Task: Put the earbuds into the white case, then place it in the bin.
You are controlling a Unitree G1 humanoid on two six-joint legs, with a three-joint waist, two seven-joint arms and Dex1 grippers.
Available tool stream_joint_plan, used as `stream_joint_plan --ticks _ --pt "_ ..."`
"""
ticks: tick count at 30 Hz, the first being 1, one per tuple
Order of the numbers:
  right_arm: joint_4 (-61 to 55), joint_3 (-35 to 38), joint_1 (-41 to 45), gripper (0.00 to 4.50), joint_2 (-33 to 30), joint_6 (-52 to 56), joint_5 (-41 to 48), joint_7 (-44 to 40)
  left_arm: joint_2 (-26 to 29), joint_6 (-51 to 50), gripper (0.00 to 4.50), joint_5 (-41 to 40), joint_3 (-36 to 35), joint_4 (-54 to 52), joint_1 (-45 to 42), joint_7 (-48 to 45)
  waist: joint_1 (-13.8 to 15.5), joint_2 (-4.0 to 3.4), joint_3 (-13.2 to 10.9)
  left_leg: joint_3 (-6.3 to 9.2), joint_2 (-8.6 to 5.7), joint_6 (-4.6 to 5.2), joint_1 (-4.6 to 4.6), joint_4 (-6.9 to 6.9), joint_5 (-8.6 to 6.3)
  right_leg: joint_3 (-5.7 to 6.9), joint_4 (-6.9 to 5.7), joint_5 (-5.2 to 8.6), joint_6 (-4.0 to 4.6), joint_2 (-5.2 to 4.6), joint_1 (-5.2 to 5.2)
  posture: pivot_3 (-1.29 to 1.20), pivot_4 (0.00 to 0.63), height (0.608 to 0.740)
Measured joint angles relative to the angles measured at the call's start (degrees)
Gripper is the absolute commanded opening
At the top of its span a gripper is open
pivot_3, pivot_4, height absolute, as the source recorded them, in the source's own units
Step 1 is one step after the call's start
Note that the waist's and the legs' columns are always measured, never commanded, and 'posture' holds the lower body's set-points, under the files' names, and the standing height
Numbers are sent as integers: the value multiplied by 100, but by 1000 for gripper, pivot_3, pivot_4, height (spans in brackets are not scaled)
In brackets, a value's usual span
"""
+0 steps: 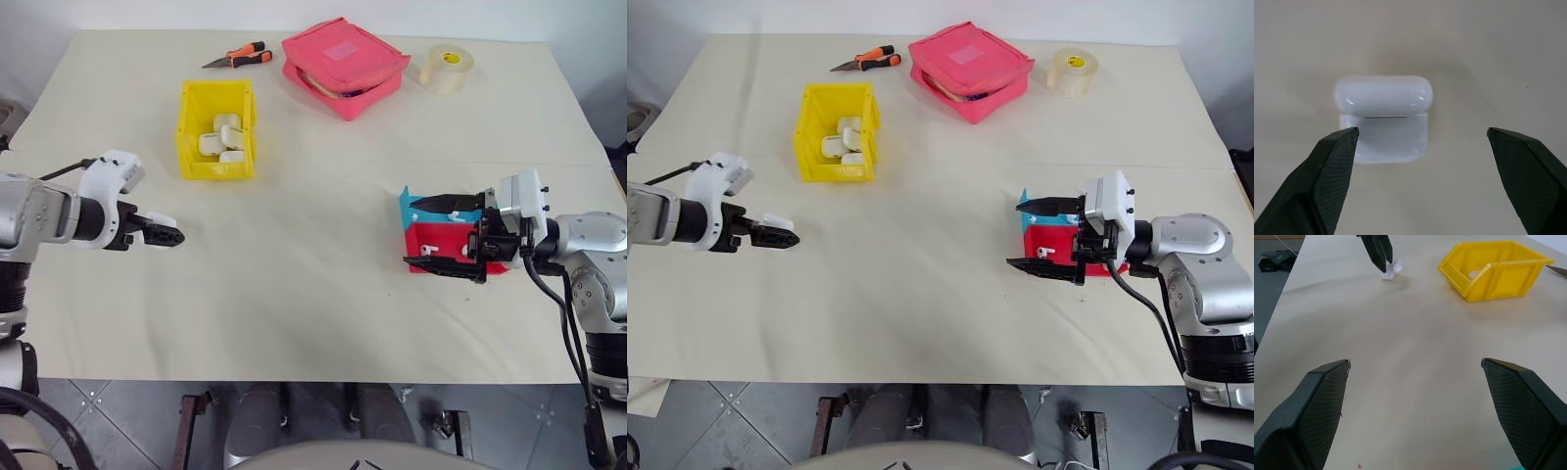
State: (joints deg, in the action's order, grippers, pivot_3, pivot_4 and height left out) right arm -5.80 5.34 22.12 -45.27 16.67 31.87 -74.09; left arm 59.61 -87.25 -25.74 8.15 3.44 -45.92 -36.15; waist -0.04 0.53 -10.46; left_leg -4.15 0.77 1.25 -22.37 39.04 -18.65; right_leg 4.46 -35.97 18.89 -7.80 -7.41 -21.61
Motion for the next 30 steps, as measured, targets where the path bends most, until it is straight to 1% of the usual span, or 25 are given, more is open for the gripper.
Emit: stream_joint_plan --ticks 3,7,9,12,19,21,24,25,27,30 --pt "9 0 0 4500 0 0 -4 -3 -65 -10 4465 95 95 172 -129 51 3 0 0 -1 -1 0 2 4 1 -1 -2 0 0 0 2 0 150 740" --pt "-30 4 -55 4500 -12 1 -4 9 -328 73 4465 405 258 677 -364 299 27 0 0 0 -1 -1 2 5 8 0 -4 -1 -2 0 3 0 150 740" --pt "-64 6 -98 4500 -15 1 -4 20 -377 5 4465 417 363 799 -389 308 22 6 -3 1 -2 -1 0 5 8 0 -3 -1 -3 0 3 0 150 740" --pt "-81 17 -190 4500 -18 1 -3 71 -377 -95 4465 418 416 823 -506 295 16 26 -16 3 -2 -1 -3 5 8 2 -1 -1 -2 0 1 0 150 740" --pt "-203 21 -339 4500 -20 1 2 174 -265 -439 4465 375 361 526 -530 303 15 29 -17 3 -2 -4 -3 7 10 2 -2 -1 -3 -1 1 0 150 740" --pt "-241 52 -364 4500 -29 2 7 199 6 -474 4465 235 314 318 -388 305 -13 30 -18 3 1 -5 -3 5 10 1 -2 -1 -3 1 -1 0 150 740" --pt "-252 168 -456 4500 -93 6 11 212 852 -499 4465 -285 122 -5 46 369 -73 37 -22 3 7 -7 -3 -4 9 0 0 -1 -2 1 -7 0 150 740" --pt "-249 191 -460 4500 -106 9 11 218 1041 -516 4465 -450 41 -74 117 418 -63 39 -23 4 5 -7 -2 -3 9 0 -1 -1 -2 -3 -5 0 150 740" --pt "-253 189 -452 4500 -106 10 14 215 1292 -516 4465 -886 -146 -243 233 603 -23 40 -24 5 5 -7 -2 4 10 -2 0 -1 -2 -9 0 0 150 740" --pt "-226 167 -366 4500 -105 11 10 182 1342 -522 4465 -1463 -356 -370 371 976 46 42 -25 20 -4 -3 -1 7 12 -12 -3 -1 -2 -21 6 0 150 740"
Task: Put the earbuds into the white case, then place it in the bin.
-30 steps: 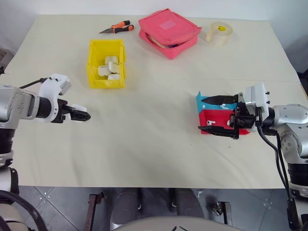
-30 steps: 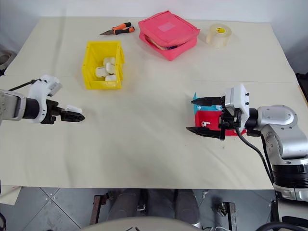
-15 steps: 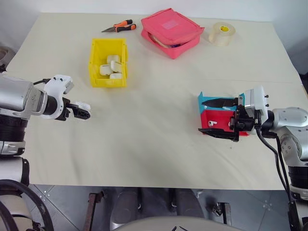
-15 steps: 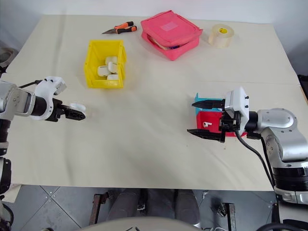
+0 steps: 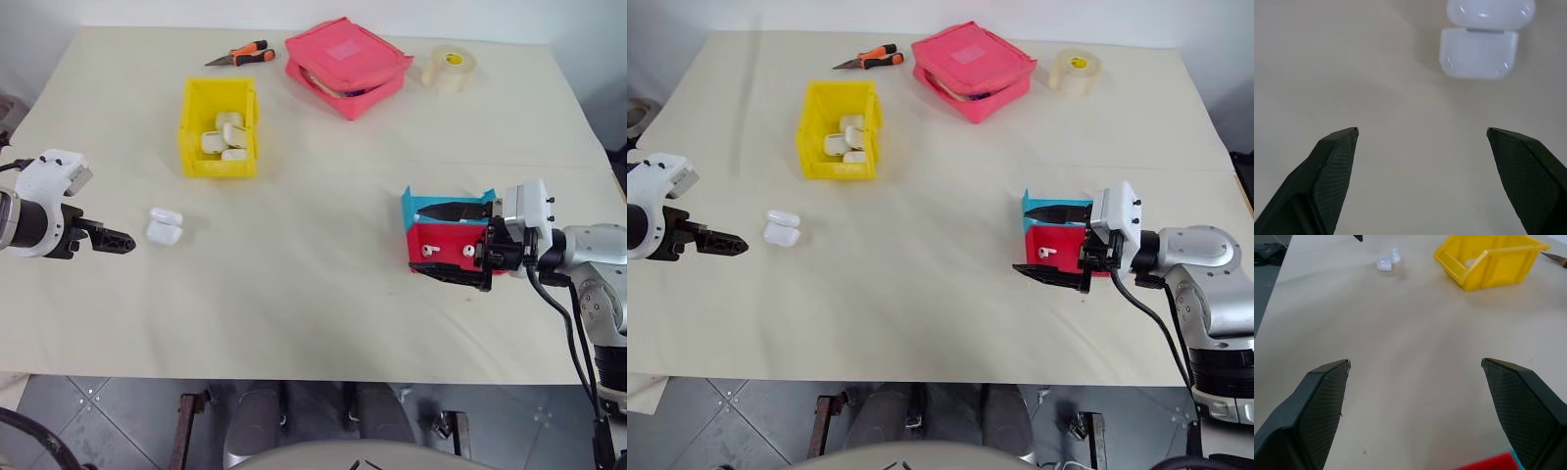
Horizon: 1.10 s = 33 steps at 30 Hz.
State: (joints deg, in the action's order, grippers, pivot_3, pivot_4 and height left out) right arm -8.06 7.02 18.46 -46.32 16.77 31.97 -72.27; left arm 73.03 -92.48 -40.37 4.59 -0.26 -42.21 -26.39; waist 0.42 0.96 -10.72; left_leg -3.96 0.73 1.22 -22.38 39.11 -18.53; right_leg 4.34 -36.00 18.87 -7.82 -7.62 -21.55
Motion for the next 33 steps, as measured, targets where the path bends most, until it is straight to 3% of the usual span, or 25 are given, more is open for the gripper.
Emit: stream_joint_plan --ticks 6,14,20,31,33 --pt "206 -111 259 4500 11 -5 -43 -80 -634 -4 4465 -345 -126 100 -163 767 55 2 -1 2 -2 -2 -2 -1 1 4 -1 0 0 8 -1 0 150 740" --pt "240 -180 279 4500 27 -23 -53 -95 -1554 0 4465 -9 -77 701 -541 1076 56 5 -3 -9 -4 -2 -3 0 1 20 -1 0 -1 19 -3 0 150 740" --pt "173 -168 69 4500 25 -24 -53 -57 -1884 94 4465 507 273 1178 -812 908 67 5 -3 -12 -4 -4 -4 0 3 19 -1 -1 -1 21 -4 0 150 740" --pt "71 -153 -21 4500 21 -23 -51 58 -1996 794 4465 1293 953 1681 -1155 -21 103 4 -2 -13 -5 -5 -1 3 9 18 -6 -1 -2 21 -3 0 150 740" --pt "17 -150 -71 4500 14 -23 -50 71 -2011 828 4057 1416 1012 1721 -1189 -146 104 4 -2 -13 -5 -7 0 3 12 17 -8 -1 -2 21 -2 0 150 740"
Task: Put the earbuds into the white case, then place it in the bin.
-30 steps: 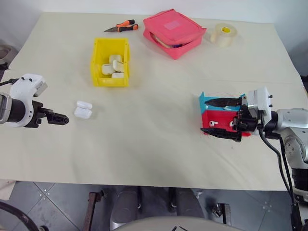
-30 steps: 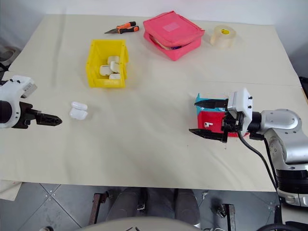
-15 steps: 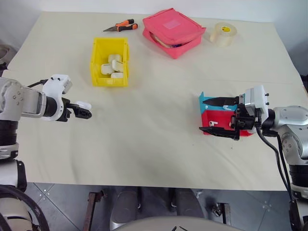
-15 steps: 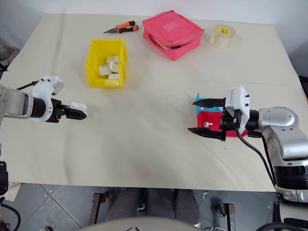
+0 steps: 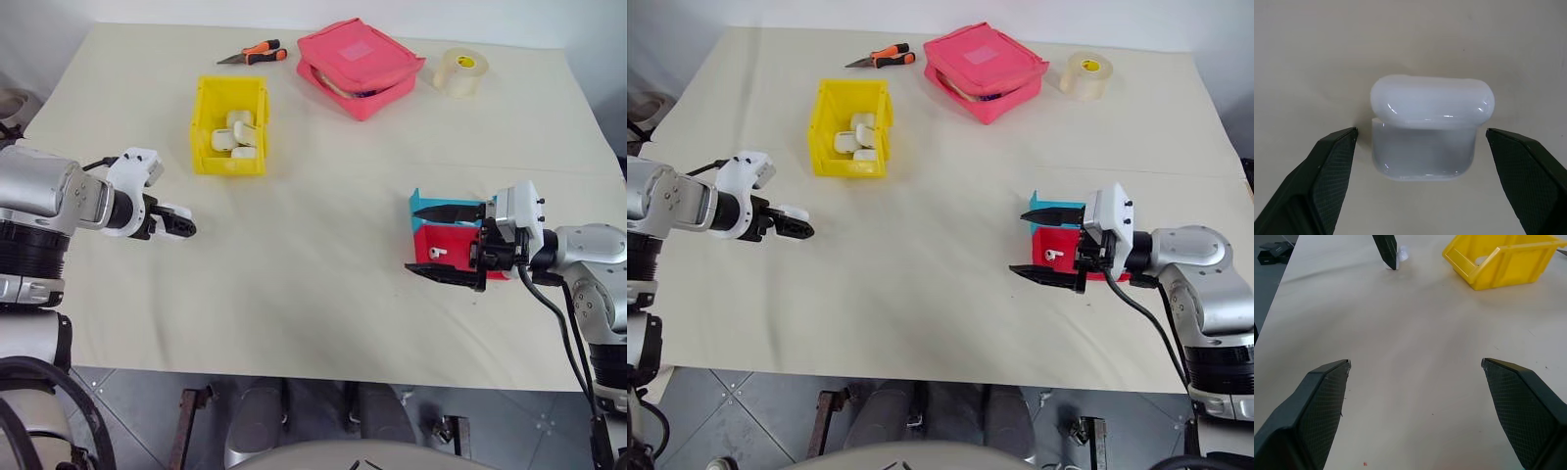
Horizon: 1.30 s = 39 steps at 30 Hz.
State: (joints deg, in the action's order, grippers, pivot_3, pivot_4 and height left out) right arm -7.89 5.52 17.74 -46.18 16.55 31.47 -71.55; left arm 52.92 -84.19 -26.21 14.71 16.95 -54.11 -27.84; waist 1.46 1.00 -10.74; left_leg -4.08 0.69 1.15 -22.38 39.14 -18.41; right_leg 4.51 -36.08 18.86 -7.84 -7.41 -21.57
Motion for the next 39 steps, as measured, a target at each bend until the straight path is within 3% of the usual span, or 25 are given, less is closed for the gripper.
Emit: stream_joint_plan --ticks 4,5,11,15,20,25,34,39 --pt "-9 41 -67 4500 -13 2 0 38 -4 43 2878 228 116 113 -67 -155 -12 0 0 -1 0 0 0 0 1 -1 0 0 0 0 0 0 150 740" --pt "-10 70 -67 4500 -15 2 0 45 -4 45 2787 254 124 124 -75 -192 -12 0 0 -1 0 0 0 0 1 -1 0 0 0 0 0 0 150 740" --pt "-47 137 -67 4500 -48 2 -1 78 -10 37 2788 400 112 105 -73 -358 -14 0 0 0 1 0 -1 0 1 0 0 0 0 0 0 0 150 740" --pt "-56 181 -93 4500 -108 2 -1 87 -120 353 2788 310 -268 -329 105 -574 -3 1 0 7 0 0 -7 1 1 4 3 -1 -1 -4 -1 0 150 740" --pt "-182 417 -346 4500 -323 84 1 158 -659 2025 2788 -31 -1097 -1548 563 -1178 5 1 -1 12 -4 1 -13 3 0 12 11 -2 -2 -9 1 0 150 740" --pt "-479 846 -700 4500 -554 274 6 396 -1702 4234 2788 -37 -1222 -1764 838 -1796 5 1 -1 6 1 1 -12 6 1 14 10 -3 -5 -1 4 0 150 740" --pt "-1380 1763 -1680 4500 -856 1221 -29 1348 -3524 7471 2788 130 -1050 79 551 -3405 16 1 0 -7 -8 11 -8 5 3 11 11 -7 -13 -7 5 0 150 740" --pt "-1968 1980 -1941 4500 -1328 2253 -112 1871 -3993 8359 2788 170 -849 860 479 -4435 -4 1 0 -6 -4 15 -7 5 2 10 13 -7 -13 -4 5 0 150 740"
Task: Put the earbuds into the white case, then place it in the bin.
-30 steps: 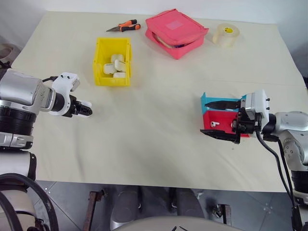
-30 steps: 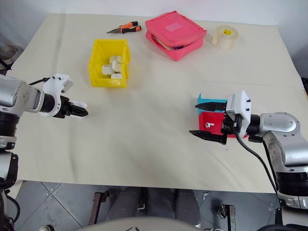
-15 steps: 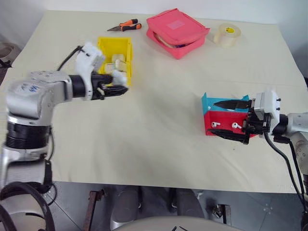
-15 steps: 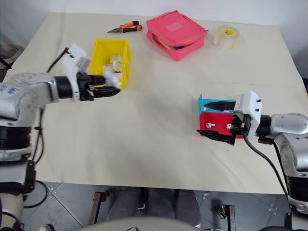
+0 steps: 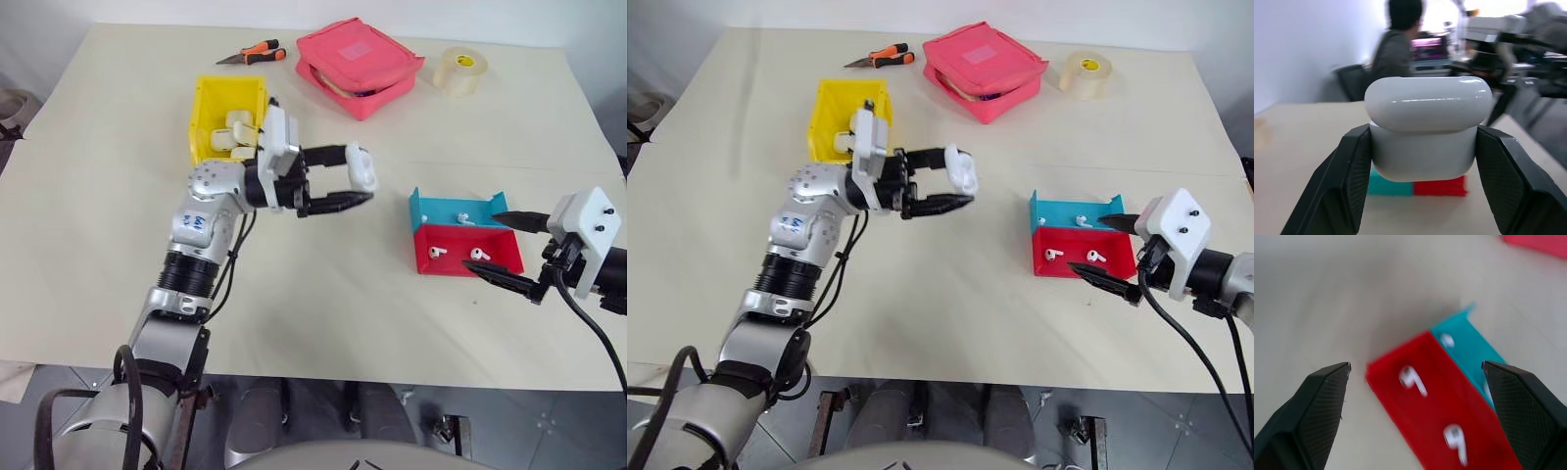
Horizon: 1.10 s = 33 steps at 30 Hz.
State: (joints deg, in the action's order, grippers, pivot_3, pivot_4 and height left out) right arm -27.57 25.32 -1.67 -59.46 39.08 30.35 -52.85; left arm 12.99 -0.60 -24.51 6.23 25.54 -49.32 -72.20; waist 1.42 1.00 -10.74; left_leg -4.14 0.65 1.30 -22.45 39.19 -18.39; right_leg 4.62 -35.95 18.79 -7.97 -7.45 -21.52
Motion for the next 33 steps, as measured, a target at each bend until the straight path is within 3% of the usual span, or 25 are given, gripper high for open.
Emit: stream_joint_plan --ticks 5,8,16,21,33 --pt "-409 -149 148 4500 -578 819 -8 238 -303 445 2788 29 142 395 -36 -688 4 -1 0 4 0 3 0 0 1 0 -1 0 0 -4 0 0 150 740" --pt "-382 -579 342 3911 -852 1296 -23 376 -350 569 2788 121 192 516 -26 -890 -2 -1 0 8 0 5 -2 1 2 0 0 0 0 -5 0 0 150 740" --pt "88 -1770 867 3911 -1425 1220 -468 77 -494 556 2788 157 214 472 57 -1002 -7 -1 0 14 -7 10 -8 2 2 4 4 -1 -2 -11 0 0 150 740" --pt "738 -2458 1398 2780 -1424 790 -974 -57 -572 549 2788 194 358 399 198 -1097 -9 -2 0 15 -6 9 -8 2 2 7 3 -1 -2 -10 0 0 150 740" --pt "1592 -3291 2321 2780 -1156 -25 -1718 -592 -522 -184 2788 322 515 -296 532 -634 -14 -2 1 18 -5 9 -10 2 3 10 3 -1 -2 -11 0 0 150 740"
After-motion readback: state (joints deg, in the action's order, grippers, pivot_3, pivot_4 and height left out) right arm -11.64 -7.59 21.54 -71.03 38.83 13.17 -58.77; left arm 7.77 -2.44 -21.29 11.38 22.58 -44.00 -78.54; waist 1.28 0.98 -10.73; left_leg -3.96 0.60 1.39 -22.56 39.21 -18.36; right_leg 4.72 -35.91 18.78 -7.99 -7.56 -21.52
